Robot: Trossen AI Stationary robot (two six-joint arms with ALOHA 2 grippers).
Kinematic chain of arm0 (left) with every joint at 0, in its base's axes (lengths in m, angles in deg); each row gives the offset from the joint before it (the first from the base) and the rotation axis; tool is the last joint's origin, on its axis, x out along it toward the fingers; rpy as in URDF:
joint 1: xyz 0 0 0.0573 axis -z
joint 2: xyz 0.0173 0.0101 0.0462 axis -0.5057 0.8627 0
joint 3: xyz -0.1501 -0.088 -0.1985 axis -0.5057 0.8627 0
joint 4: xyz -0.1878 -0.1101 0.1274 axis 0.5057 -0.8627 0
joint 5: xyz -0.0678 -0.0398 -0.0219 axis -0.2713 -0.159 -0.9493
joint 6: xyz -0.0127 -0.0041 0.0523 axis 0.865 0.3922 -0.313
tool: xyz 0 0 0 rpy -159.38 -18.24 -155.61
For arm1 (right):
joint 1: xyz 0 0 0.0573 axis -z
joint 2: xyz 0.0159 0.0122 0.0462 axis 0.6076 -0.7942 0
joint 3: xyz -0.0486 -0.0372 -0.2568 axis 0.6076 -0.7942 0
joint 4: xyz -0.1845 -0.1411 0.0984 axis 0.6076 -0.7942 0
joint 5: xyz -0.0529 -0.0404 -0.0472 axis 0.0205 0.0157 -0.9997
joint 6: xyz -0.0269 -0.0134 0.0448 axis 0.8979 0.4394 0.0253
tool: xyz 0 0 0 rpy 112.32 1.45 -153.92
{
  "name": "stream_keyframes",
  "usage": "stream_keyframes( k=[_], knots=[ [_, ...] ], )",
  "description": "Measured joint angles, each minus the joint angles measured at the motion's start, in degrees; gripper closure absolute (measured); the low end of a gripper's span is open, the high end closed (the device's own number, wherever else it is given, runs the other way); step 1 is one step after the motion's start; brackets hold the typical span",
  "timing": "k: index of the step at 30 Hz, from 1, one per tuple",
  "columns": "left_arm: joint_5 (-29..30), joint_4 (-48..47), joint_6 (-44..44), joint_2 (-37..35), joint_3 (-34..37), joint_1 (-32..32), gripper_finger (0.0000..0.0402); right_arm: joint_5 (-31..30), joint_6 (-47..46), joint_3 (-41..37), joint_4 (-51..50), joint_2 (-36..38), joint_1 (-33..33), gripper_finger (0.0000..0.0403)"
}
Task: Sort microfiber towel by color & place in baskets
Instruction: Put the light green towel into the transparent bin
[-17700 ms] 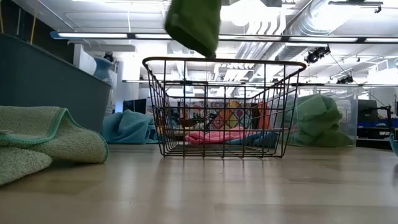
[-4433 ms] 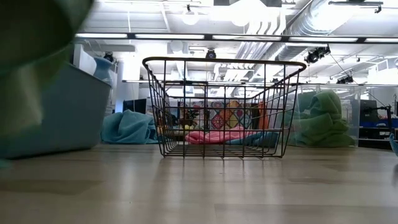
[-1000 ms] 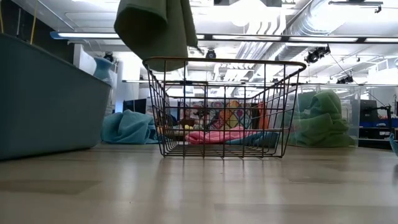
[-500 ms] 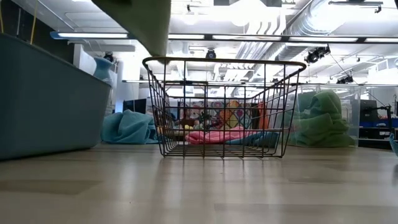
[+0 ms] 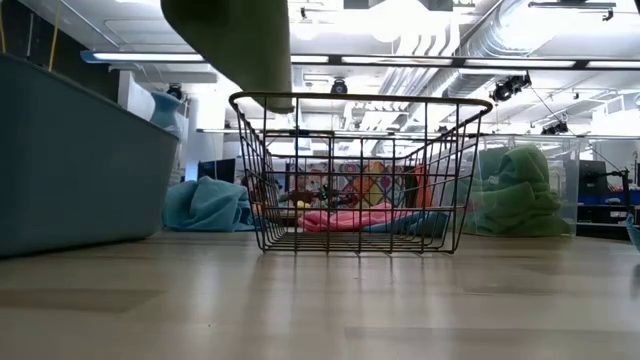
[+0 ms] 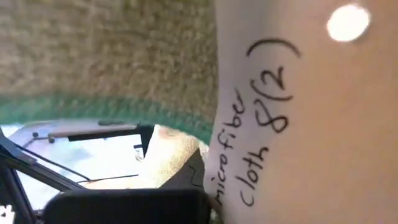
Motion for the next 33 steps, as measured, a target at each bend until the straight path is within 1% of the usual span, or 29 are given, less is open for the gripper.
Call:
stream_keyframes(
  k=[2,5,10,12,15,19,22,24,26,29,33],
  knots=[
    [0.1,0.0,0.1,0.0,0.0,0.0,0.0395,0.1,-1.2,0.0,-0.5,0.2,0.2,0.038],
    [0.2,-0.2,1.7,0.0,0.0,0.0,0.0378,0.9,-1.3,0.0,-2.2,0.8,0.7,0.0395],
    [0.9,-2.1,2.1,-1.6,0.1,-0.4,0.0326,1.4,0.3,0.0,-8.0,3.6,1.2,0.0399],
    [2.8,-5.9,2.1,-3.3,0.0,-0.7,0.0299,1.2,1.2,0.0,-11.7,5.3,1.5,0.0399],
    [7.7,-14.2,2.1,-6.2,0.1,-1.2,0.026,0.8,2.7,0.0,-18.0,8.4,1.9,0.04],
    [13.6,-25.7,2.1,-10.7,0.1,-1.8,0.0217,-2.8,4.1,0.0,-29.6,13.6,2.1,0.0401],
    [14.2,-32.8,2.1,-13.2,0.2,-1.9,0.0196,-5.6,4.1,0.0,-38.8,17.9,2.1,0.0402],
    [13.4,-34.7,2.1,-14.8,1.3,-1.9,0.0188,-7.6,3.0,0.0,-45.1,20.7,2.1,0.0402],
    [12.3,-33.7,2.1,-16.4,3.2,-1.9,0.0185,-10.6,1.8,0.0,-51.3,23.2,1.8,0.0402],
    [11.9,-28.8,2.6,-18.9,7.7,-1.9,0.0184,-16.0,-0.4,-0.1,-59.5,26.1,0.5,0.0402],
    [12.0,-22.0,4.1,-22.3,13.8,-1.9,0.0184,-21.6,-7.2,-0.1,-69.2,29.5,-2.2,0.0402]
  ],
)
